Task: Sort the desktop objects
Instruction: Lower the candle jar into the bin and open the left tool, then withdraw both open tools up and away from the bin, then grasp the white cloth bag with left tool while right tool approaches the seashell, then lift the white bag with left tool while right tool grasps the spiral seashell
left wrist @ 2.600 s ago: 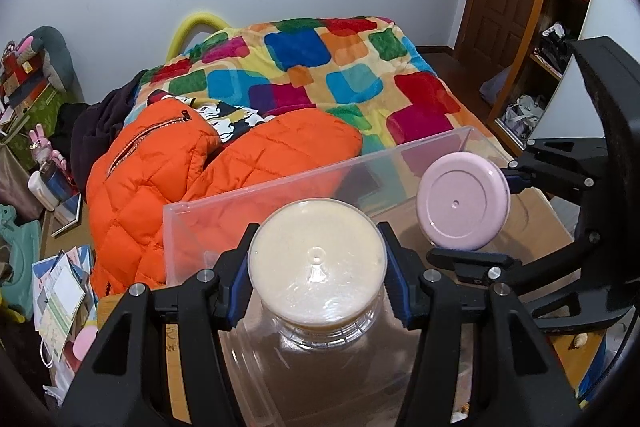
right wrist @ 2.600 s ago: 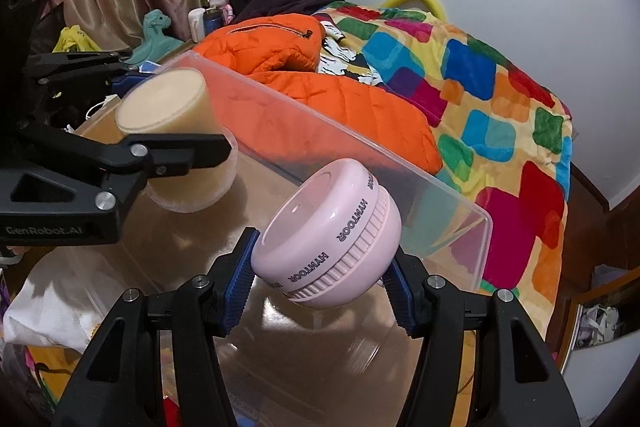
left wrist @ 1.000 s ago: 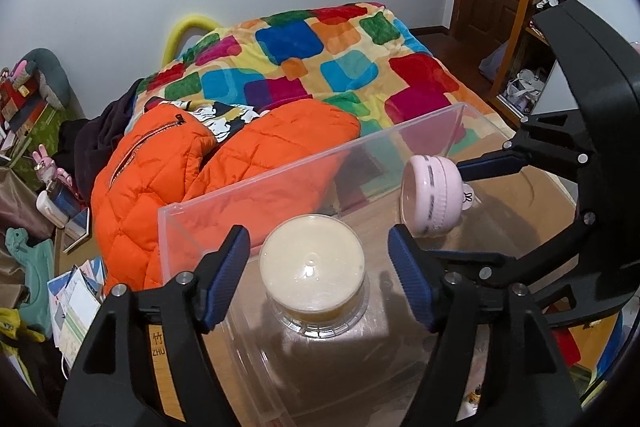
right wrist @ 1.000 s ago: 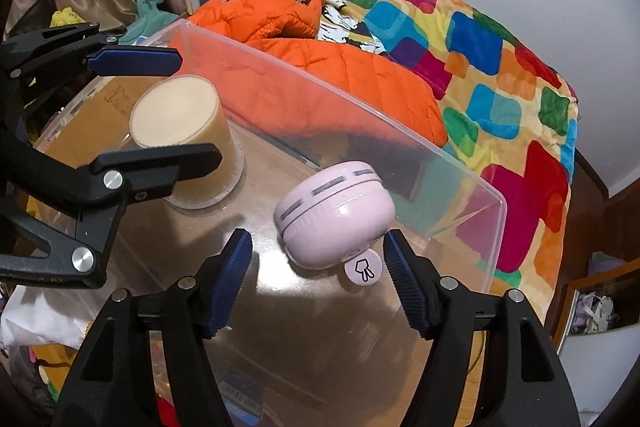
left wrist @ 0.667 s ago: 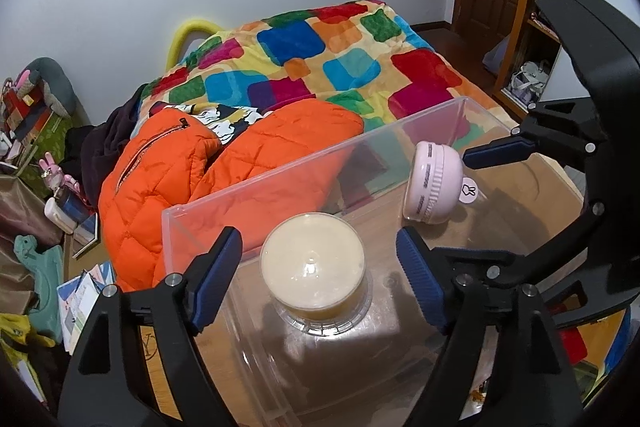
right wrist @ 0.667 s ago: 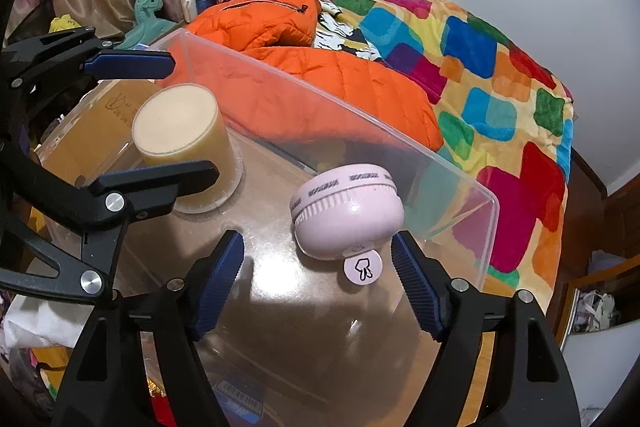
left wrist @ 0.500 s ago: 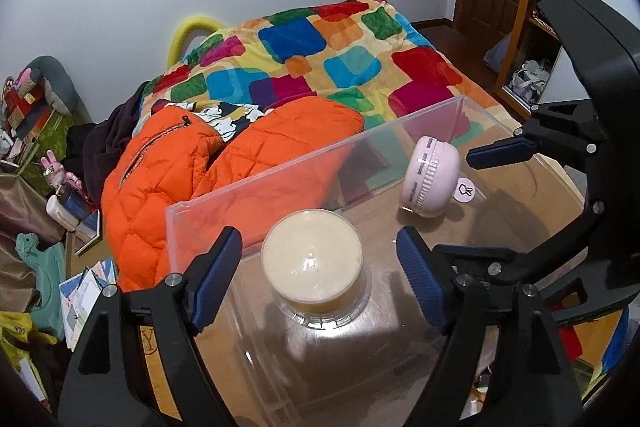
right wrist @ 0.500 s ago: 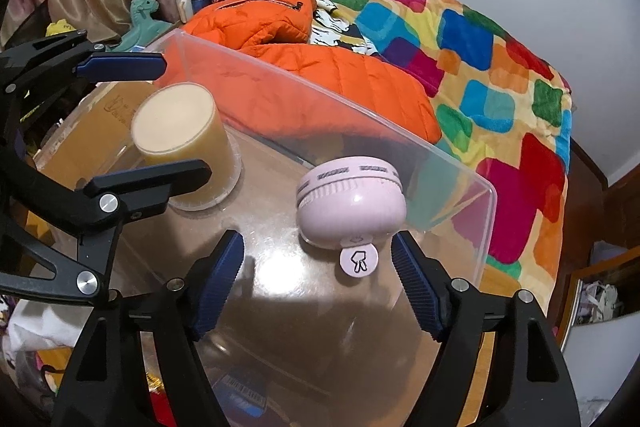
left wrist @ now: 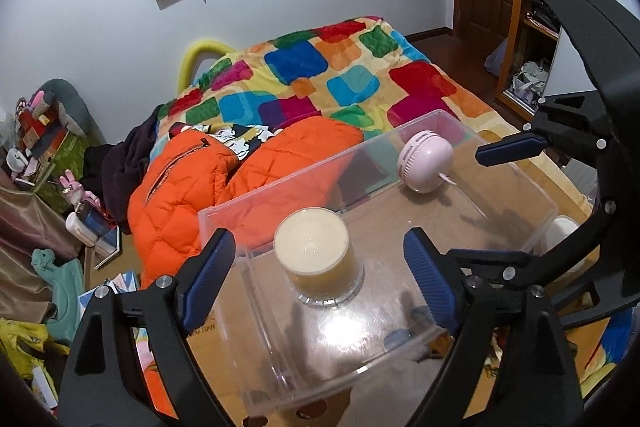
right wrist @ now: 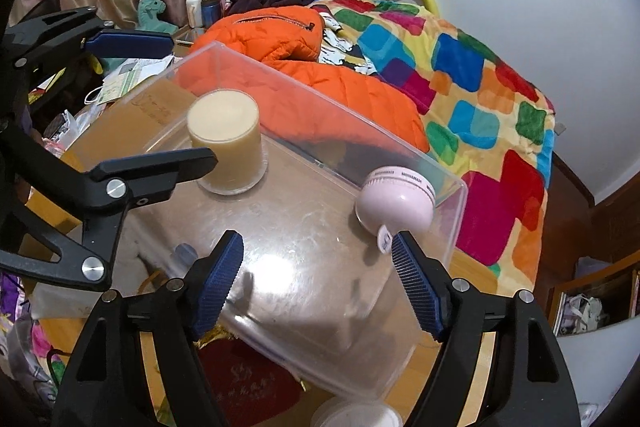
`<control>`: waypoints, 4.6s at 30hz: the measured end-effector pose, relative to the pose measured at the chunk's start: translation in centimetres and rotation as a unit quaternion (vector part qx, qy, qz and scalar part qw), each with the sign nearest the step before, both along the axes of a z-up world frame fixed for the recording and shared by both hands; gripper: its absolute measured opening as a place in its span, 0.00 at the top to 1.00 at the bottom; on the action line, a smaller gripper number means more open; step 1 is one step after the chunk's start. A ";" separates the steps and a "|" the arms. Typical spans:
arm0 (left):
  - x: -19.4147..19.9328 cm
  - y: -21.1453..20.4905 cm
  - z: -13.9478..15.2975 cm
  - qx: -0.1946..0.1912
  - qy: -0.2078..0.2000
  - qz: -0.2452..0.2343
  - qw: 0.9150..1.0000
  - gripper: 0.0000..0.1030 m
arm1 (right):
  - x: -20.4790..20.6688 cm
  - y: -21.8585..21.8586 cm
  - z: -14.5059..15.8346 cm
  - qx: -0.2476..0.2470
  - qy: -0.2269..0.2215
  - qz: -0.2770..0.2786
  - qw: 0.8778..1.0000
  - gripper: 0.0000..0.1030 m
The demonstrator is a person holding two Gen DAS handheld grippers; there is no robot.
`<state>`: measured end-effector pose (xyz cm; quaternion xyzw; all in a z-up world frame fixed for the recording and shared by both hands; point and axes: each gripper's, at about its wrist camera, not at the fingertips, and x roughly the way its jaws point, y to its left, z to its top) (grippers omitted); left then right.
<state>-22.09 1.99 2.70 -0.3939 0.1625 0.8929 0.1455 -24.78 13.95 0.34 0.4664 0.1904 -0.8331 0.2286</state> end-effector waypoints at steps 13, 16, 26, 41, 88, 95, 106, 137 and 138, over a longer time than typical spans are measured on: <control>4.7 -0.6 3.2 -0.003 0.028 0.007 1.000 0.11 | 4.9 1.0 3.5 0.002 0.042 -0.005 0.999 0.28; 5.9 -0.6 3.7 -0.006 0.033 0.007 0.999 0.11 | 6.2 1.4 4.2 0.000 0.058 -0.006 0.998 0.21; 10.1 0.0 4.2 -0.009 0.045 -0.004 0.999 0.08 | 10.1 2.8 5.3 -0.008 0.080 -0.011 0.997 0.21; 13.7 -1.5 0.8 0.013 0.013 0.010 1.000 0.08 | 14.0 5.9 3.2 -0.027 0.069 -0.042 0.996 0.21; 11.6 -1.4 -8.2 0.039 -0.036 0.098 0.994 0.07 | 17.0 12.4 -7.5 -0.065 0.027 -0.129 0.989 0.28; 10.4 -1.5 -8.8 0.043 -0.057 0.098 0.993 0.07 | 16.9 12.3 -7.7 -0.065 0.029 -0.125 0.990 0.35; 9.8 -2.1 -9.3 0.064 -0.074 0.103 0.990 0.07 | 16.7 12.7 -7.8 -0.087 0.023 -0.131 0.987 0.47; 10.8 -2.3 -9.0 0.089 -0.041 0.101 0.990 0.45 | 17.1 12.1 -7.7 -0.100 0.029 -0.113 0.988 0.81; 10.8 -2.4 -9.0 0.090 -0.041 0.100 0.990 0.46 | 17.1 12.1 -7.7 -0.100 0.029 -0.113 0.988 0.82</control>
